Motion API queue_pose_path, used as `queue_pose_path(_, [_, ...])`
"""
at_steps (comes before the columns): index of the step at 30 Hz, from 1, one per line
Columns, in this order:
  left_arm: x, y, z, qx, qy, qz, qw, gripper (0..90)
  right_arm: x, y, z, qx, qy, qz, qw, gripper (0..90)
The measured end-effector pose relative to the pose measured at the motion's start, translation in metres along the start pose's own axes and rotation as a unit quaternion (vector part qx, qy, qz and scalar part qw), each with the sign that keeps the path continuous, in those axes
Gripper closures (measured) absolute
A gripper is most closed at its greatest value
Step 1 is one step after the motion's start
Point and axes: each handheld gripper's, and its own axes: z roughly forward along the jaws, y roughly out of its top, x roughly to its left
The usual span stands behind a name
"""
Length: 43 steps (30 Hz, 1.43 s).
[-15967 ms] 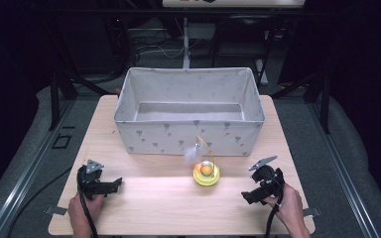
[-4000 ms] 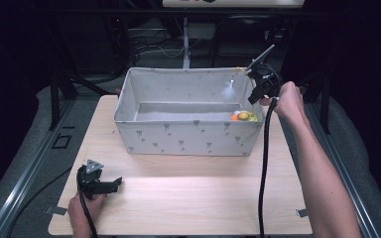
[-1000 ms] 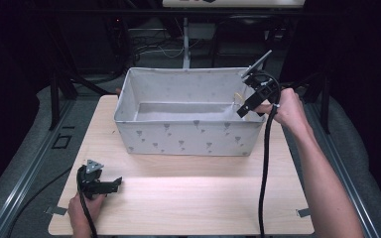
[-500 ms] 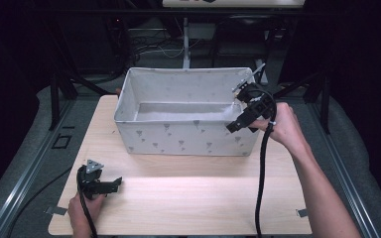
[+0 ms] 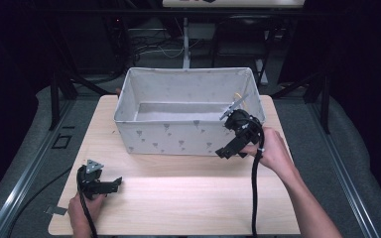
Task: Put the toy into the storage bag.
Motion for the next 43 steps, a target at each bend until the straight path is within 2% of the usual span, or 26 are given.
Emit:
queue_pose_path(5, [0.0,0.0,0.0,0.0,0.0,0.0,1.0,0.6,0.013,-0.015,0.027,0.006,0.012,-0.012,0.9998,0.0])
queue_pose_path(8, [0.0,0.0,0.0,-0.001,0.0,-0.001,1.0,0.6,0.019,-0.024,0.046,0.007,0.023,-0.008,0.9997,0.0])
queue_pose_path(11, [0.0,0.0,0.0,0.0,0.0,0.0,1.0,0.6,0.023,-0.034,0.062,0.015,0.027,-0.015,0.9994,0.0])
queue_pose_path(14, [0.0,0.0,0.0,0.001,0.0,0.0,1.0,0.6,0.024,-0.044,0.075,0.015,0.038,-0.01,0.9991,0.0])
queue_pose_path(16, [0.0,0.0,0.0,0.0,0.0,0.0,1.0,0.6,0.025,-0.051,0.085,0.026,0.033,-0.011,0.9991,0.0])
queue_pose_path(19, [0.0,0.0,0.0,0.001,0.0,0.0,1.0,0.6,0.025,-0.06,0.097,0.032,0.038,-0.004,0.9987,0.0])
queue_pose_path(21, [0.0,0.0,0.0,0.0,0.0,0.0,1.0,0.6,0.023,-0.065,0.103,0.031,0.044,0.005,0.9985,0.0])
queue_pose_path(25, [0.0,0.0,0.0,0.001,0.0,0.0,1.0,0.6,0.02,-0.074,0.114,0.042,0.044,0.008,0.9981,0.0])
queue_pose_path(31, [0.0,0.0,0.0,0.001,0.001,0.0,1.0,0.6,0.021,-0.087,0.13,0.032,0.047,0.015,0.9983,0.0])
queue_pose_path(33, [0.0,0.0,0.0,0.001,0.001,0.0,1.0,0.6,0.022,-0.091,0.137,0.023,0.056,0.022,0.998,0.0])
queue_pose_path(37, [0.0,0.0,0.0,0.001,0.001,0.0,1.0,0.6,0.026,-0.094,0.141,0.039,0.046,0.002,0.9982,0.0])
queue_pose_path(43, [0.0,0.0,0.0,0.001,0.002,-0.001,1.0,0.6,0.029,-0.095,0.142,0.035,0.045,0.001,0.9984,0.0])
